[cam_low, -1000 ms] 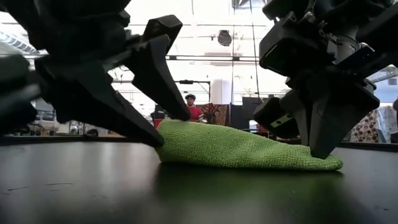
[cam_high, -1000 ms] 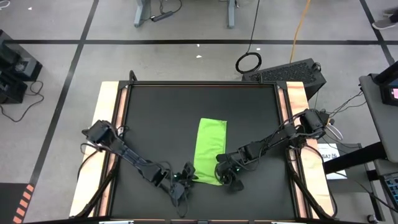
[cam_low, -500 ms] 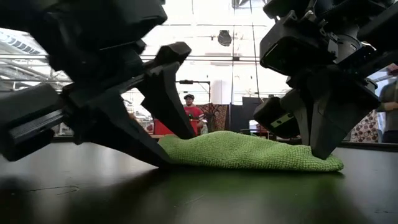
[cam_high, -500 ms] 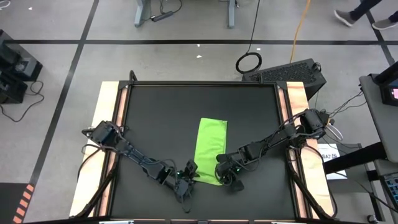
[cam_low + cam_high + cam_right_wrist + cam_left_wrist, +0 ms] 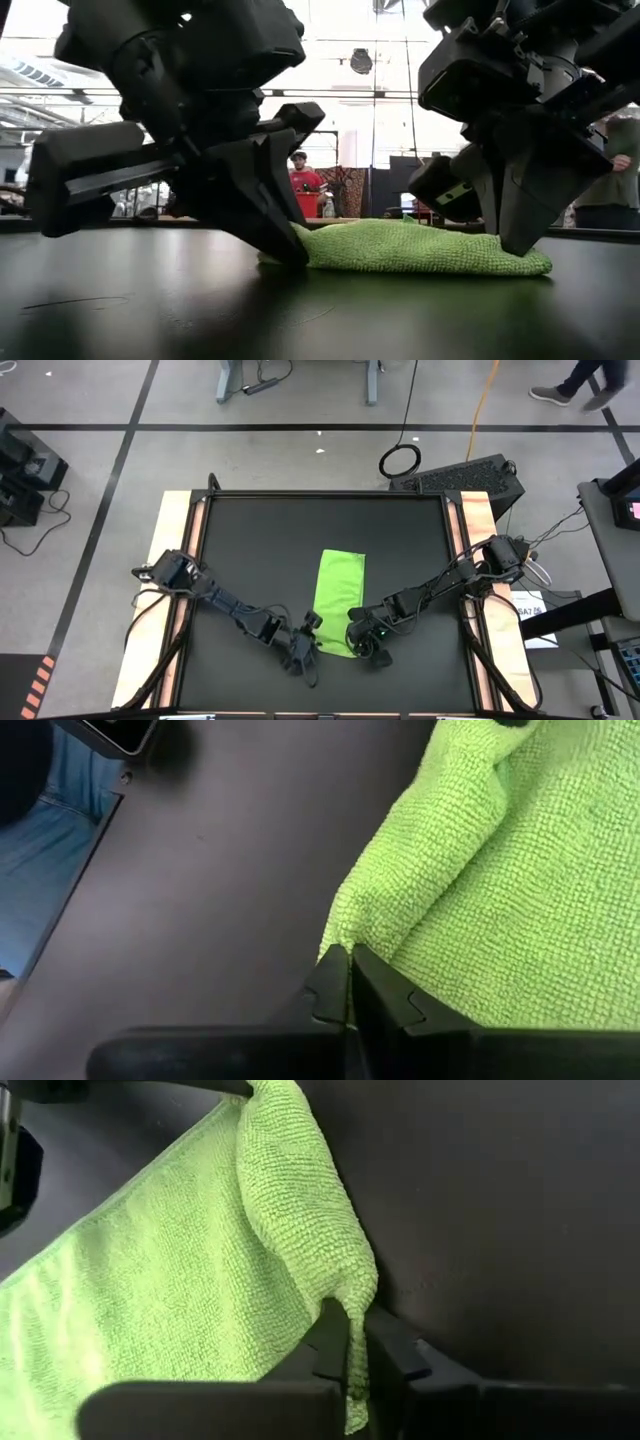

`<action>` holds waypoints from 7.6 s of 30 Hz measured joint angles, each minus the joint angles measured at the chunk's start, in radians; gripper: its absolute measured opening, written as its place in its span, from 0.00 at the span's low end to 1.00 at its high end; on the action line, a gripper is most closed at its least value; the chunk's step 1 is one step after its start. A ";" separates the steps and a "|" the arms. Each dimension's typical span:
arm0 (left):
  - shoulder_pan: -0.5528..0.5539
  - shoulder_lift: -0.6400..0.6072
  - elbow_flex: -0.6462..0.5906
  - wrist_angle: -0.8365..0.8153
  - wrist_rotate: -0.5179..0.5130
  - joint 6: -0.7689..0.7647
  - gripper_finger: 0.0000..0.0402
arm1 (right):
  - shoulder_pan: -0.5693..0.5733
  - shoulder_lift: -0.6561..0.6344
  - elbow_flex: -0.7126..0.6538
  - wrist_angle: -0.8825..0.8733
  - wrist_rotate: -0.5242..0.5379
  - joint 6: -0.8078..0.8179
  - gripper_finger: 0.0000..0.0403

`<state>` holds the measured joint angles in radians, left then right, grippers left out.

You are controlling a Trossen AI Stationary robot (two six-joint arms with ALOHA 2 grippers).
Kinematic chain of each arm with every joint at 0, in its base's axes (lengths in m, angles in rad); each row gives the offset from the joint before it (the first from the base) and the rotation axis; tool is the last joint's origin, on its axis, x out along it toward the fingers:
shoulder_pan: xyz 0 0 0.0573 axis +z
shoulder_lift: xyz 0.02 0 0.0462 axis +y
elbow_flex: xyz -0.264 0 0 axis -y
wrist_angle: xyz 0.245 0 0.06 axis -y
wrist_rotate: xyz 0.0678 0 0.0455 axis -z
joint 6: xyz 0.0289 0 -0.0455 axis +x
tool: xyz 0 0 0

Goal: Roll towel
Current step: Roll the green towel on the table

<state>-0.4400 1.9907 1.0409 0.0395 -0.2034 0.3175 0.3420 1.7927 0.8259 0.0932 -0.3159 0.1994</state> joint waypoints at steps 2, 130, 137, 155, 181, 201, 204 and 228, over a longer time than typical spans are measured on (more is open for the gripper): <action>0.015 0.000 0.000 0.001 0.041 -0.031 0.03 | 0.000 0.000 0.000 -0.013 0.004 -0.004 0.05; -0.021 0.002 0.005 0.050 0.000 -0.233 0.03 | -0.027 -0.017 0.000 0.082 -0.183 0.225 0.13; 0.000 0.001 0.005 0.051 0.051 -0.260 0.02 | -0.026 -0.018 0.000 0.081 -0.181 0.205 0.34; 0.027 0.002 0.003 0.048 0.133 -0.335 0.02 | 0.012 -0.288 0.001 -0.138 0.147 -0.019 0.50; 0.042 0.002 0.003 0.049 0.158 -0.338 0.01 | 0.299 -0.334 0.001 -0.262 0.626 0.093 0.50; 0.043 0.002 0.003 0.049 0.165 -0.338 0.01 | 0.357 -0.304 0.001 -0.216 0.745 0.107 0.50; 0.045 0.002 0.003 0.049 0.167 -0.339 0.01 | 0.378 -0.246 0.001 -0.162 0.766 0.103 0.50; 0.157 0.004 0.002 0.056 0.548 -0.522 0.01 | 0.490 0.160 0.085 -0.053 1.158 -0.030 0.38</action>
<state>-0.2830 1.9949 1.0427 0.0953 0.3446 -0.2047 0.8317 1.9528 0.9108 0.0402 0.8416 0.1694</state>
